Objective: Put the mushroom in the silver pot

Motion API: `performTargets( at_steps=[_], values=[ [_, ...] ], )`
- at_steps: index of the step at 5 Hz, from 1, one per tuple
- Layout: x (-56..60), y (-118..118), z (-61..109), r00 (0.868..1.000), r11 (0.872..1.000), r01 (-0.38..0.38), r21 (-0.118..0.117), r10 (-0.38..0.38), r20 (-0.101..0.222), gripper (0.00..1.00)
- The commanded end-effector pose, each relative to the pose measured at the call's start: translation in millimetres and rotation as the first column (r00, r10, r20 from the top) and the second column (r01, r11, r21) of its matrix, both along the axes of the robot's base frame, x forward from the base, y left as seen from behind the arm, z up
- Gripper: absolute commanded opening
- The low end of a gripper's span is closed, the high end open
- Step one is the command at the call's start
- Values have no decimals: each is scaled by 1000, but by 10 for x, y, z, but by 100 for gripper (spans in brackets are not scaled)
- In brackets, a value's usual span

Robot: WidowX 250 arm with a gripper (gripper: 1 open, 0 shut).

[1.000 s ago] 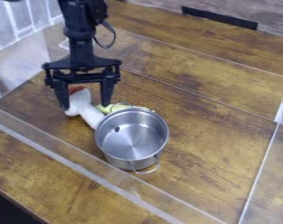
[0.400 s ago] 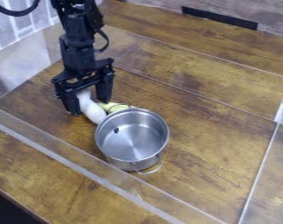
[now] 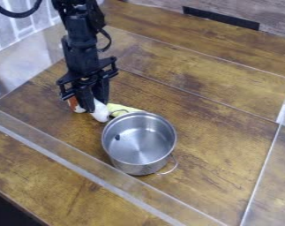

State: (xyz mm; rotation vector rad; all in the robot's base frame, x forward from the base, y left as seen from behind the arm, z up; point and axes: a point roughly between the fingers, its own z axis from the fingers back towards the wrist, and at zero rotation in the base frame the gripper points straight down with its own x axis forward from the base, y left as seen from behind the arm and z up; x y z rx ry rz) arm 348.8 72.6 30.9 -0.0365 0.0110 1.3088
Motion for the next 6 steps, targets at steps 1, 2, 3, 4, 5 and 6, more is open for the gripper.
performTargets(
  at_steps=[1,2,3,4,5,6],
  values=[
    [-49,100,-54,1000,1000,26,13,-25,-17,0],
    [-36,194,-57,998,999,49,25,-48,-26,0],
    [-29,267,-55,997,997,-71,36,72,-35,0],
    [-31,335,-50,981,981,-189,47,191,-42,0],
    [-155,307,-33,971,972,-230,57,233,-51,0],
    [-134,257,262,983,982,-182,58,184,-22,0]
  ],
)
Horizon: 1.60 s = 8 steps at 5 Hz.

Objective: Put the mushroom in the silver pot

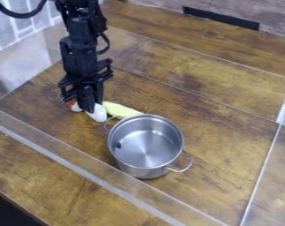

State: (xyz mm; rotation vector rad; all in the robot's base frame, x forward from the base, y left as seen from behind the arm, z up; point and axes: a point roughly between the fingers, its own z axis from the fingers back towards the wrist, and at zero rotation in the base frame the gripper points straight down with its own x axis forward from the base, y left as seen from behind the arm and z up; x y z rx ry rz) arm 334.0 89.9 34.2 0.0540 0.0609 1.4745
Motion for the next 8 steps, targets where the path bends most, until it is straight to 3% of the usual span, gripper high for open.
performTargets(
  at_steps=[1,3,5,7,8],
  values=[
    [27,26,526,996,999,32,33,-35,88,0],
    [-28,-311,1005,987,995,83,49,-89,133,0],
    [-52,-763,1278,985,997,45,66,-55,164,0],
    [-405,-1226,1081,985,996,70,58,-78,156,0],
    [-483,-1335,902,979,989,131,64,-139,146,0]
  ],
)
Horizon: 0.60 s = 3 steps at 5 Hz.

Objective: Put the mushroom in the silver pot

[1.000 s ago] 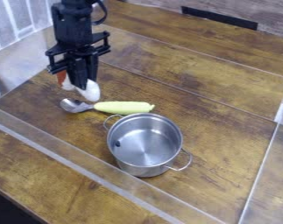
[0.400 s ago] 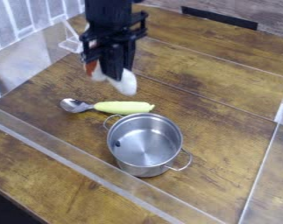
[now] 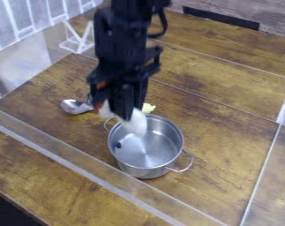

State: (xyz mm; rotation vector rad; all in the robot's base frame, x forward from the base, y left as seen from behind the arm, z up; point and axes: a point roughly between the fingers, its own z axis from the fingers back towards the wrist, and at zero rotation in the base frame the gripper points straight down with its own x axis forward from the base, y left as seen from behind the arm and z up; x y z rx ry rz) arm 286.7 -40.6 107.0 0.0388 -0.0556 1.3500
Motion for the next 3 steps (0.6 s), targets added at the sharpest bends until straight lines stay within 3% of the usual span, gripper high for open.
performTargets(
  at_steps=[1,2,3],
  values=[
    [-35,-92,-9,995,997,73,0,-73,65,0],
    [-5,-115,-170,986,989,144,9,-145,82,0],
    [87,-155,-244,966,973,226,44,-230,117,0]
  ],
)
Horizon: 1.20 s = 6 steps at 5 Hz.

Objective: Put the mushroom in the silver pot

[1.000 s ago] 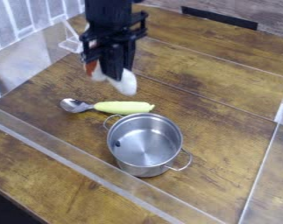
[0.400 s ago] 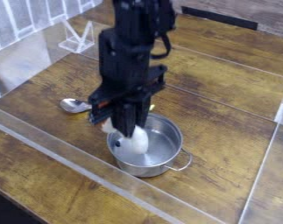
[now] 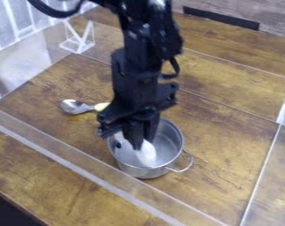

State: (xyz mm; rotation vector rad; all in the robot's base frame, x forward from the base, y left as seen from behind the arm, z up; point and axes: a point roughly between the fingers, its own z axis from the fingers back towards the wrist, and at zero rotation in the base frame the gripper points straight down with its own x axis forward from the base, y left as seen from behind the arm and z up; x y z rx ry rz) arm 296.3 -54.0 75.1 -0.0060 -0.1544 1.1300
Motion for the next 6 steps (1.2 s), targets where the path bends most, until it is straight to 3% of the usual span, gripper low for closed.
performTargets(
  at_steps=[1,3,4,5,6],
  values=[
    [67,-48,30,993,995,97,23,-98,72,0],
    [7,-8,-86,974,981,178,78,-187,128,0],
    [-12,-28,-184,970,978,166,125,-185,156,0],
    [-39,-45,-217,969,973,159,167,-186,161,0],
    [3,-36,-155,953,951,213,226,-254,167,0]
  ],
)
